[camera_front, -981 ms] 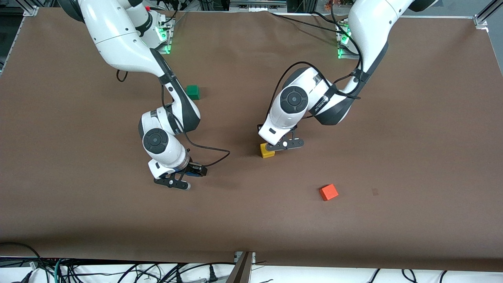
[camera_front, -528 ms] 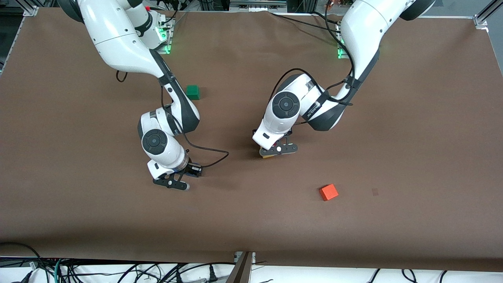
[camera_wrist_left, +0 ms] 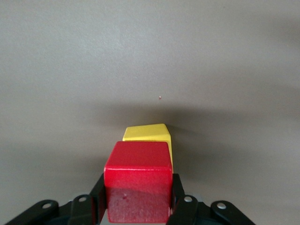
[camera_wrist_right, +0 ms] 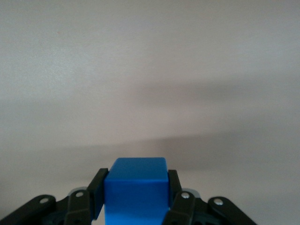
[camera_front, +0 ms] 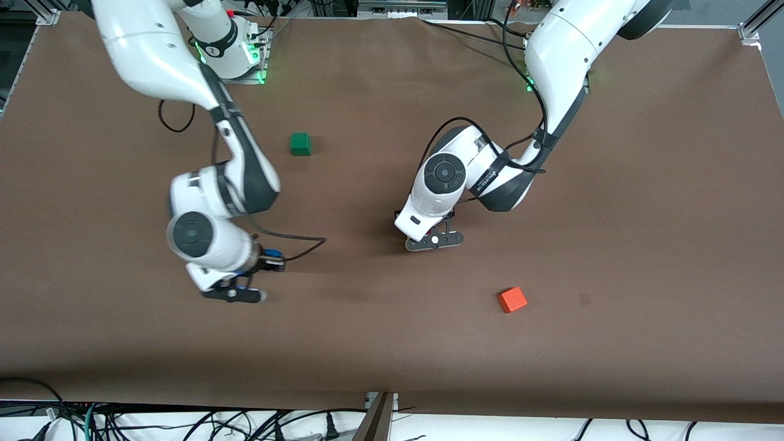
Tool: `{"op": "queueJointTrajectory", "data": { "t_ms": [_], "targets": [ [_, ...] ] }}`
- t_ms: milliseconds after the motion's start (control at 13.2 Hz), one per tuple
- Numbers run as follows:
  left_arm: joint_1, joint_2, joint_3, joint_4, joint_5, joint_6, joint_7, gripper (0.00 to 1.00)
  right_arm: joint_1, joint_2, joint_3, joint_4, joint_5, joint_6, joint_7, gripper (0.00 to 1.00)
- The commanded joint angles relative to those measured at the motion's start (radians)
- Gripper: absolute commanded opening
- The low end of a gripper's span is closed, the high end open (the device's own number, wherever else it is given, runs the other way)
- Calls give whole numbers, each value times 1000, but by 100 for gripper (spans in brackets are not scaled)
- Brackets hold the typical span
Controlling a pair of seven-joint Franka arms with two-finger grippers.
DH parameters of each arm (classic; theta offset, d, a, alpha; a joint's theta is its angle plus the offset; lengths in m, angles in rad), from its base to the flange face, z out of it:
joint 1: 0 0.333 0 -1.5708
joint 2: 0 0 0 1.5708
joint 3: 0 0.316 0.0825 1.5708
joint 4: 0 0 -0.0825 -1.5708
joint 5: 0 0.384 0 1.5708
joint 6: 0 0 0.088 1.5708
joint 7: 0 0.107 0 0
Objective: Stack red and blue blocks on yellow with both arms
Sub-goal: 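Grasp the blue cube with the right gripper and lift it, then place the red cube on the yellow cube and open the left gripper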
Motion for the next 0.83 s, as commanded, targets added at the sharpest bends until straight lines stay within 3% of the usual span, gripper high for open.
{"op": "queueJointTrajectory", "data": {
  "t_ms": [0,151,226,302,604,755],
  "targets": [
    [-28,30,16,55,29,-4,-17,0,-44,1,11,58,60,-80,-95,26],
    [-34,35,19,62,29,-4,-19,1,-47,1,9,69,59,-100,-101,27],
    [-36,35,19,65,27,-4,-40,32,-45,0,8,71,60,-102,-101,27],
    [-37,36,19,64,32,-4,-65,98,-45,0,7,71,60,-103,-101,27],
    [-28,21,22,72,32,-9,-66,100,-45,0,9,71,60,-108,-101,27],
    [7,-13,33,119,33,-39,-63,100,-42,0,11,71,62,-108,-92,27]
  ]
}}
